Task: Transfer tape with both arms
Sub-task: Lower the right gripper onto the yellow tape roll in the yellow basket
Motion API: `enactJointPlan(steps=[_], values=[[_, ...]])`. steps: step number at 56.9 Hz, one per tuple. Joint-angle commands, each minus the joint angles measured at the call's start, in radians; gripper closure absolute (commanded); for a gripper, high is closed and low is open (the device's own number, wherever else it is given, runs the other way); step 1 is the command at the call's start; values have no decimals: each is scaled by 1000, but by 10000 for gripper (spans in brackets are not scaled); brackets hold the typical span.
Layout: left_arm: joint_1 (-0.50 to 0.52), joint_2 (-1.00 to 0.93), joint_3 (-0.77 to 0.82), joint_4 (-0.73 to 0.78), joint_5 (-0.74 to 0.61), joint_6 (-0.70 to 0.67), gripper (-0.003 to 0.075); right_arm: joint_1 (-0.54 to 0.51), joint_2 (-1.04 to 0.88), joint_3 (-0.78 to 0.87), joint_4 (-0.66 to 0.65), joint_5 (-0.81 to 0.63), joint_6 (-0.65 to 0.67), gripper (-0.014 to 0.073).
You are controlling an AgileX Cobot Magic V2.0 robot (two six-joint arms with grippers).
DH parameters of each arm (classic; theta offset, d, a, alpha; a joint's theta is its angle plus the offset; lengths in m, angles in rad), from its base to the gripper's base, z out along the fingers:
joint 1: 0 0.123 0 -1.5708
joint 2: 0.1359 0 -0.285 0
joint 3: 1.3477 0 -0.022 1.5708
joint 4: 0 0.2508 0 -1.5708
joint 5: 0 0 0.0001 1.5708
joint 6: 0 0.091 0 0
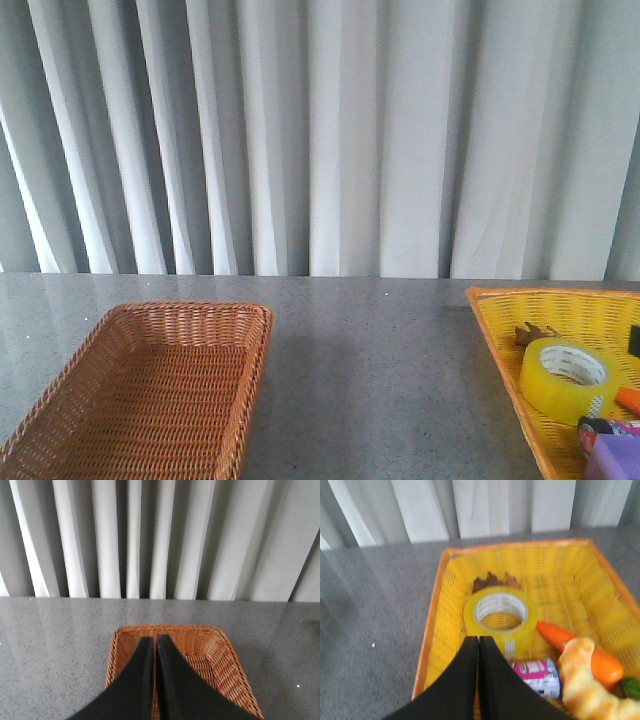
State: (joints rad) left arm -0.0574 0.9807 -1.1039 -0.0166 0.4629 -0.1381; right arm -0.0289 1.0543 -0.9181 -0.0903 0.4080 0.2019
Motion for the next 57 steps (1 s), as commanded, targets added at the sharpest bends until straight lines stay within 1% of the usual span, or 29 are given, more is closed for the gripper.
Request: enactJointPlan(steps=[1, 7, 13, 18, 23, 26, 33, 39, 45, 48, 50, 57], values=[[-5, 51, -36, -16, -70, -1, 726, -4, 29, -39, 20, -7, -3, 602], [-5, 92, -36, -16, -79, -1, 726, -4, 35, -39, 11, -6, -7, 600], [-5, 122, -36, -16, -78, -1, 724, -4, 32, -39, -33, -12, -31, 594], [-5, 134, -36, -17, -73, -1, 722, -4, 32, -39, -40, 8, -44, 571], [-5, 143, -40, -16, -75, -1, 717, -4, 32, -39, -40, 20, -56, 511], [-5, 146, -43, -17, -77, -1, 710, -4, 32, -39, -40, 19, -83, 455], [-5, 147, -43, -16, -77, -1, 679, -4, 32, -39, -40, 19, -122, 284], [-5, 147, -43, -16, -86, -1, 624, -4, 32, -39, -40, 6, -138, 121], [-5, 147, -43, -16, -96, -16, 535, -4, 32, -39, -40, -11, -138, -20], [-5, 148, -43, -16, -117, -33, 482, -4, 32, -39, -40, -20, -138, -63], [-5, 148, -43, -16, -124, -45, 447, -4, 32, -39, -39, -30, -138, -76], [-5, 148, -43, -16, -135, -88, 332, -4, 32, -39, -37, -73, -136, -75]])
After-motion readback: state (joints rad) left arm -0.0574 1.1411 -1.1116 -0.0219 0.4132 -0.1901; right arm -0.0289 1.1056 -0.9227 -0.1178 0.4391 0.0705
